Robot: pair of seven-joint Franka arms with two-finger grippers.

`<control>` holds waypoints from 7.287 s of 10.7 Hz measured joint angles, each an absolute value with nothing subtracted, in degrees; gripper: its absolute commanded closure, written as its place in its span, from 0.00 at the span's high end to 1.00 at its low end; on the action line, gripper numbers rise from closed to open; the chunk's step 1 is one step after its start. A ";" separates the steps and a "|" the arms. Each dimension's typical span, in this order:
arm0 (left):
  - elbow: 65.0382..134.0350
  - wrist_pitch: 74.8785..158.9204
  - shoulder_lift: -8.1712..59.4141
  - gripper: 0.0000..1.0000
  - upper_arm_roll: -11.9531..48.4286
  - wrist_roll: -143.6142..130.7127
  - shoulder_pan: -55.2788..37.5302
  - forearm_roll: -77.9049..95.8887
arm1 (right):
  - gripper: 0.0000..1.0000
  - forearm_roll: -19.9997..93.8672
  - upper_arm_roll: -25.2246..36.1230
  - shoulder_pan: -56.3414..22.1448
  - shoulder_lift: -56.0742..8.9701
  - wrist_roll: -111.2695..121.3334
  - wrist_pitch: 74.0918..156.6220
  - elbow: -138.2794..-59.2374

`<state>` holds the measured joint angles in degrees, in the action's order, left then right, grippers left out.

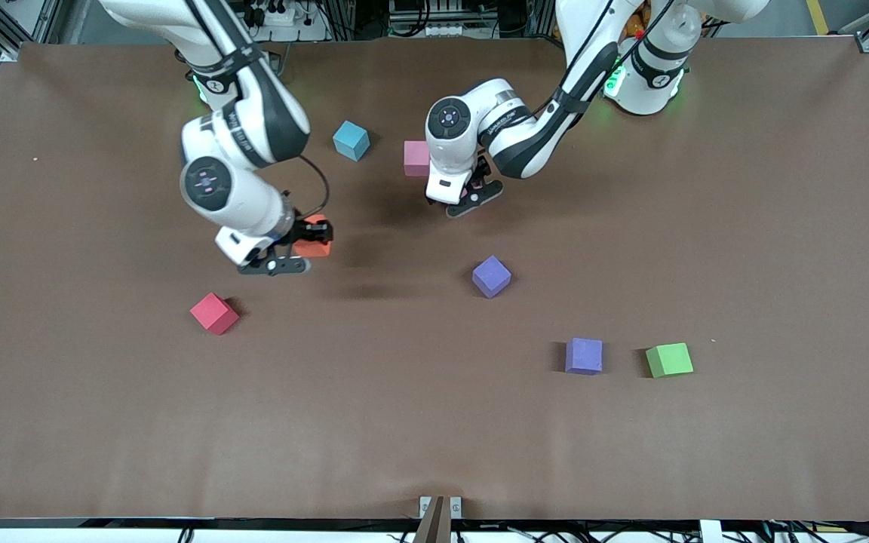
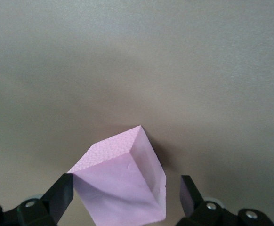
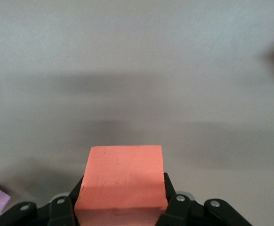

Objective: Arrange blocks into number 1
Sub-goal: 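Move the left gripper to the second light pink cube and grasp it, then place the second pink cube against the first with the left gripper, then place the orange cube below the pinks while the left gripper reaches purple, then grasp the purple cube with the left gripper while the right gripper reaches red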

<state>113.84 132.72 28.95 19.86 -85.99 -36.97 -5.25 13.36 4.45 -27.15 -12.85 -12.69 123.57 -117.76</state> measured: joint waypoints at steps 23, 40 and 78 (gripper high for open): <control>114.19 129.71 30.65 0.94 21.71 -87.55 -37.62 -3.90 | 0.45 13.43 9.91 -23.76 -12.54 -0.99 116.48 -112.96; 102.48 128.43 33.23 0.00 23.16 -69.54 -41.84 -7.76 | 0.45 14.43 9.39 -24.24 -12.81 -10.15 116.31 -112.99; 102.01 130.85 33.58 1.00 17.42 -69.10 -21.10 -4.93 | 0.46 19.13 4.59 -52.91 -27.25 -44.52 140.98 -114.81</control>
<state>102.01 130.85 33.58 17.42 -69.10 -21.10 -4.93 19.13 4.59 -52.91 -27.25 -44.52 140.98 -114.81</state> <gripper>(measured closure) 0.000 0.379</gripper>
